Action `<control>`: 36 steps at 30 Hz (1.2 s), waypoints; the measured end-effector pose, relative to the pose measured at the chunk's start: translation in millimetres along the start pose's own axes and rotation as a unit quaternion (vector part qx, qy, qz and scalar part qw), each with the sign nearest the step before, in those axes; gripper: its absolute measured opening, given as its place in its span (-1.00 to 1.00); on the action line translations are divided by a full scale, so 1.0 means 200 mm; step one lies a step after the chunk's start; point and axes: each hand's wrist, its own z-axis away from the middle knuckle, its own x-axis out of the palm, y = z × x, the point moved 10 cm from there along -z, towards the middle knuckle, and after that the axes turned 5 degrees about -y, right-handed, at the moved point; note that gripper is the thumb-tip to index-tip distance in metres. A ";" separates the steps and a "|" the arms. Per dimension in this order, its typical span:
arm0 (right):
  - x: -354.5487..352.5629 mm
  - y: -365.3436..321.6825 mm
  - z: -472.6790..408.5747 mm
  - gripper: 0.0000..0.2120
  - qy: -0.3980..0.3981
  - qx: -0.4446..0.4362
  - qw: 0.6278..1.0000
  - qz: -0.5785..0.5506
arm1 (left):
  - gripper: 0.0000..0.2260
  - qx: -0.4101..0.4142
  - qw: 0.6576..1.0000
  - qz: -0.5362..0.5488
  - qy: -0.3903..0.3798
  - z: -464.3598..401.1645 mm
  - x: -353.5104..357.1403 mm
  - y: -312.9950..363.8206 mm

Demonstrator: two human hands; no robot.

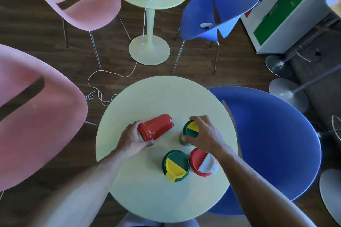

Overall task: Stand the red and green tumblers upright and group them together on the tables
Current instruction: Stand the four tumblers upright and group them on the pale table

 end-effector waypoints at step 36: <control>-0.01 0.08 -0.03 -0.55 -0.020 -0.030 0.993 -0.111 | -0.41 -0.047 0.997 0.047 0.039 0.06 -0.05 0.37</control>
